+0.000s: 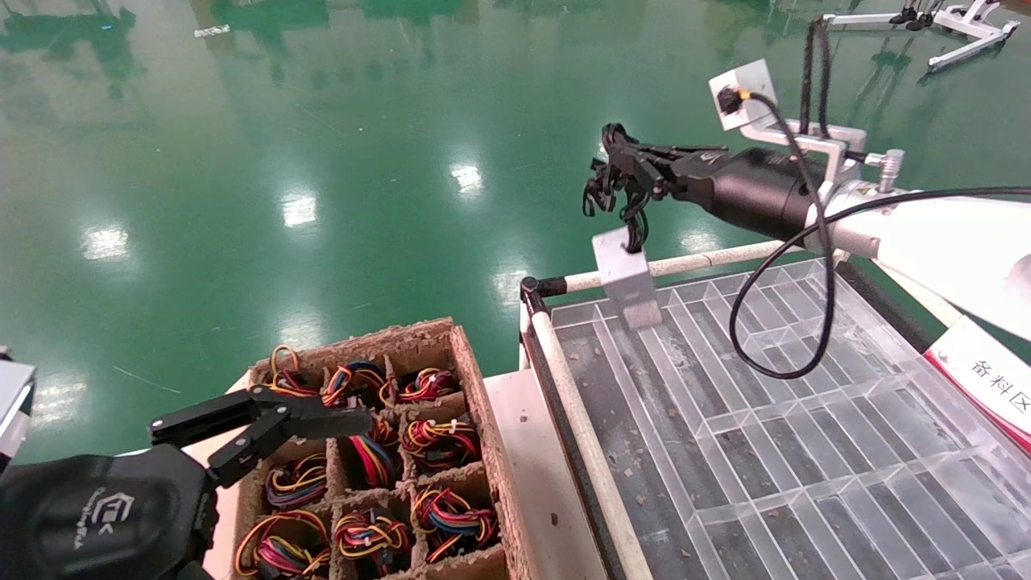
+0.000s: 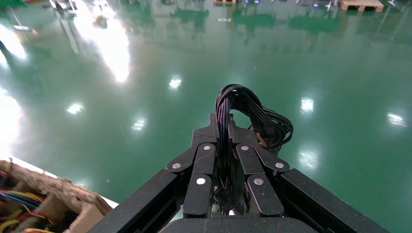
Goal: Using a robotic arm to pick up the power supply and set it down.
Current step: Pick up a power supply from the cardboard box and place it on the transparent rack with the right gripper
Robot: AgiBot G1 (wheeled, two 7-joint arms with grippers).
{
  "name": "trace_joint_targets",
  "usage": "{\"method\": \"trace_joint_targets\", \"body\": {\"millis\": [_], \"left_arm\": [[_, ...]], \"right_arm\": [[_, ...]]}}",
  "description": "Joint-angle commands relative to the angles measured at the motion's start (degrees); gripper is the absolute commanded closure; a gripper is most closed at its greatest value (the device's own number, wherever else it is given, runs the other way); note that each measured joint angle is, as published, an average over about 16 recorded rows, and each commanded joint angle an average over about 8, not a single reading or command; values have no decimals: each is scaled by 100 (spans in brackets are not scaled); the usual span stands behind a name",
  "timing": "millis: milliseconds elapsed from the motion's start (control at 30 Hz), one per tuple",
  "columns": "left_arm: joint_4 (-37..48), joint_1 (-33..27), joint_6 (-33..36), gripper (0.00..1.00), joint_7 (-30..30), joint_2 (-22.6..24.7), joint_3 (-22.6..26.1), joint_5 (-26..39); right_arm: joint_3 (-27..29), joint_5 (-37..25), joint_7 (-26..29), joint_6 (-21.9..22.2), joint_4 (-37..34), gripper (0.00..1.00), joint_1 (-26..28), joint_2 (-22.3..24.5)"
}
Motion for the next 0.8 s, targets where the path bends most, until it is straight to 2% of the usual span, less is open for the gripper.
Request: {"method": "trace_joint_targets", "body": {"millis": [33, 467, 800], "left_arm": [[0, 0, 0, 0, 0, 0, 0, 0], [0, -1, -1, 0, 1, -1, 3, -2], [0, -1, -2, 0, 2, -2, 4, -3]], "right_arm": [[-27, -43, -69, 120, -86, 100, 37, -62], [-38, -57, -152, 377, -289, 100, -51, -489], [0, -3, -113, 584, -341, 100, -178, -635]]}}
